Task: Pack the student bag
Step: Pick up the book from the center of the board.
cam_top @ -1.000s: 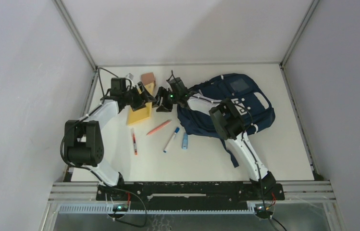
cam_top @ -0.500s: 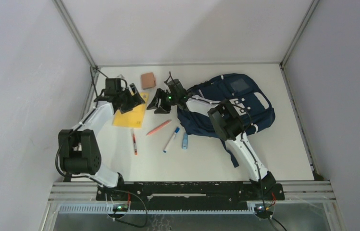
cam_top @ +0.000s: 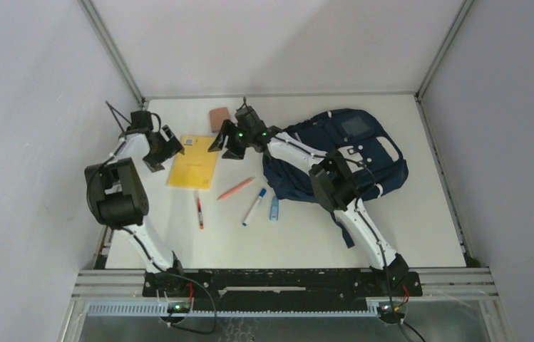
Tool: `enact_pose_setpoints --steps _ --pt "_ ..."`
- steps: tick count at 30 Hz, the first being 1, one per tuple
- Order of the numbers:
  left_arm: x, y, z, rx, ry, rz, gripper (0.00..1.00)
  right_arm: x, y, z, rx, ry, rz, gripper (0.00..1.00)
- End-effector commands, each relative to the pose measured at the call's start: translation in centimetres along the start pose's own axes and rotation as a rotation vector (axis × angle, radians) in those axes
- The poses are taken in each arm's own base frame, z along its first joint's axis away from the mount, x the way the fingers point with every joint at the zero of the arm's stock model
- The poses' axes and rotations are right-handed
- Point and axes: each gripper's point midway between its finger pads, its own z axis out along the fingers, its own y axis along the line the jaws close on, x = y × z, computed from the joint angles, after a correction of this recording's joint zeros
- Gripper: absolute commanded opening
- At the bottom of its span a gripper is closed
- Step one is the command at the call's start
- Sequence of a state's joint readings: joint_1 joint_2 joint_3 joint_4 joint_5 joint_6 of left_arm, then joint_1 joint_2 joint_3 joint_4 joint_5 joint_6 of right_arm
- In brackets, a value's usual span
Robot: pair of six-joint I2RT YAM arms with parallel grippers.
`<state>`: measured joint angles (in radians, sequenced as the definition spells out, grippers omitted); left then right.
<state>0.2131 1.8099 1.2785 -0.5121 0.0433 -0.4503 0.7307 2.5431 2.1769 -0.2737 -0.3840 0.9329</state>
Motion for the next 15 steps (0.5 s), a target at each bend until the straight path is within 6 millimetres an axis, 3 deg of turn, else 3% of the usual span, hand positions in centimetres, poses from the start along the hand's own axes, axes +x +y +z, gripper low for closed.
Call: enact_pose_setpoints --steps 1,7,15 --pt "-1.8 -2.4 0.5 0.090 0.027 0.085 0.91 0.1 0.1 0.2 0.085 -0.027 0.098 0.70" --pt "-0.6 -2.6 2.7 0.136 0.127 0.140 0.89 0.3 -1.1 1.0 0.138 -0.013 0.096 0.70" --pt "2.1 -3.0 4.0 0.205 0.246 0.177 0.88 1.4 -2.4 2.4 0.145 0.028 0.117 0.68"
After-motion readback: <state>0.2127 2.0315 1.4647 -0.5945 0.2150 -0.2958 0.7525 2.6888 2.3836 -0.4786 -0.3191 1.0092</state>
